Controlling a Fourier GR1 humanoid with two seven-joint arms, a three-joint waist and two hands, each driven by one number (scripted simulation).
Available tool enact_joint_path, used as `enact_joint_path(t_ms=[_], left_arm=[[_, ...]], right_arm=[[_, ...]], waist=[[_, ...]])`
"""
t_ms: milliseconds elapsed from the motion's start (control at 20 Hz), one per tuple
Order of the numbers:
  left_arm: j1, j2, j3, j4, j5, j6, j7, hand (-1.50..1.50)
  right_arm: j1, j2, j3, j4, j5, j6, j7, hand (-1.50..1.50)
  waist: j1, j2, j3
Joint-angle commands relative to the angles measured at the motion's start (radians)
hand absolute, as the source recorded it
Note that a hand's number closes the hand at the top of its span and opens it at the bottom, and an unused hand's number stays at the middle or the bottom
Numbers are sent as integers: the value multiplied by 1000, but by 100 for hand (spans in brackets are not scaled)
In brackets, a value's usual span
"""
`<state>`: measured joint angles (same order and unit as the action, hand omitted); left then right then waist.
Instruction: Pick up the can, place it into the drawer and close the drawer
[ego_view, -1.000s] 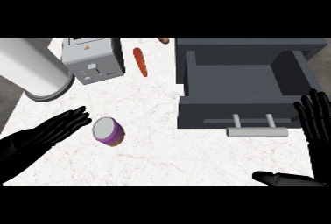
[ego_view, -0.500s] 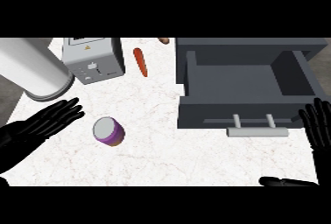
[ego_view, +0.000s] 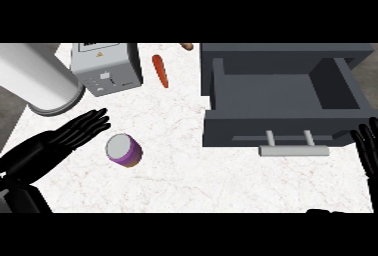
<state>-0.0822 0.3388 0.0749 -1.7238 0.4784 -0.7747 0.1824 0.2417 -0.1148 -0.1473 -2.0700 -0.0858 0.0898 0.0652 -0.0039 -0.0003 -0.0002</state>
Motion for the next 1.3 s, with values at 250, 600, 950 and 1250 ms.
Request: enact_joint_path(t_ms=[250, 600, 950, 1250], left_arm=[[-77, -41, 40, 201, -154, -76, -130, -150], [-31, -122, 6, 263, -394, -24, -310, -150], [-89, -108, 24, 445, -498, -6, -464, -150], [-152, -52, 52, 550, -527, -16, -523, -150]], right_arm=[[-8, 12, -27, 36, 10, 45, -28, -150], [6, 48, -12, 5, 49, 38, -12, -150], [-36, 37, -52, 98, 37, 68, -55, -150], [41, 53, -64, 5, 13, 98, -30, -150]], waist=[[-1, 1, 0], [0, 0, 0], [0, 1, 0], [-2, 0, 0]])
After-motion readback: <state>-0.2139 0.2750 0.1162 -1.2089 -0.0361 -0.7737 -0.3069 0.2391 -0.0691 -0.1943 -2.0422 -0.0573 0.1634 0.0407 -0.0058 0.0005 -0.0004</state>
